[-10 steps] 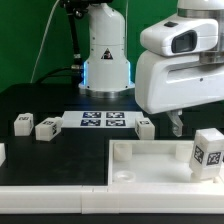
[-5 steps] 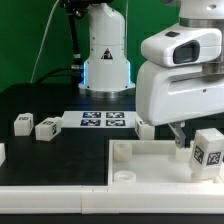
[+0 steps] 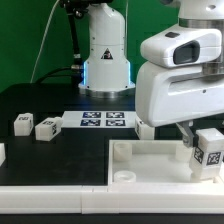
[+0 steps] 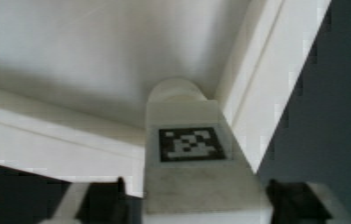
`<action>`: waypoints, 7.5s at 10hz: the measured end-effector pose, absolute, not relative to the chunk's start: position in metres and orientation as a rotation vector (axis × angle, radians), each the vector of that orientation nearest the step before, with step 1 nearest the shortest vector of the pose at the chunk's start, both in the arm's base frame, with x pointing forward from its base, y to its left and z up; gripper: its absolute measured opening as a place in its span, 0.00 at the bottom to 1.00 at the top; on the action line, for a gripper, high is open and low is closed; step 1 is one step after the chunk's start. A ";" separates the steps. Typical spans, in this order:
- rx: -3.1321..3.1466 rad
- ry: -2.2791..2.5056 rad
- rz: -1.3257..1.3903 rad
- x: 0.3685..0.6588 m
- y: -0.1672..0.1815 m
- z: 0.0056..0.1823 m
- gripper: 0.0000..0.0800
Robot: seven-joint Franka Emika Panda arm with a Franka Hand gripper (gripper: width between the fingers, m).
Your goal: Assemble one leg
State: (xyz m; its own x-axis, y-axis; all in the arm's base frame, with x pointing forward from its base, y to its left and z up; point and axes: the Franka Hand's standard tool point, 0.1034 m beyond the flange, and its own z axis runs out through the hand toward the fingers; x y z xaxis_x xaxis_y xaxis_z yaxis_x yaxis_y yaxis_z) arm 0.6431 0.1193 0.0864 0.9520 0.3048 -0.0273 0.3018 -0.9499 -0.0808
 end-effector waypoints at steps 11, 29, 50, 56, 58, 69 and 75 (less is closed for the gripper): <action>-2.967 0.888 0.055 0.643 0.120 0.085 0.37; -3.061 0.499 0.038 0.642 0.120 0.082 0.81; -2.757 1.392 0.012 0.640 0.118 0.080 0.36; -2.533 1.760 0.030 0.640 0.119 0.080 0.36; -2.592 1.673 0.027 0.639 0.120 0.078 0.55; -3.091 0.035 -0.069 0.641 0.122 0.075 0.80; -3.090 0.085 -0.068 0.642 0.121 0.075 0.36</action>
Offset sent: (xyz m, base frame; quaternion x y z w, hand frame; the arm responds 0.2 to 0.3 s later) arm 0.0000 0.0000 0.0000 0.0000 0.0000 0.0000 1.0000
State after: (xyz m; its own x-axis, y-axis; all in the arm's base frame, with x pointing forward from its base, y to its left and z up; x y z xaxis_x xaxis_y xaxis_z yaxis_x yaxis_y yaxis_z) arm 0.6415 0.1211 0.0751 0.9975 -0.0563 0.0423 -0.0541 -0.9972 -0.0512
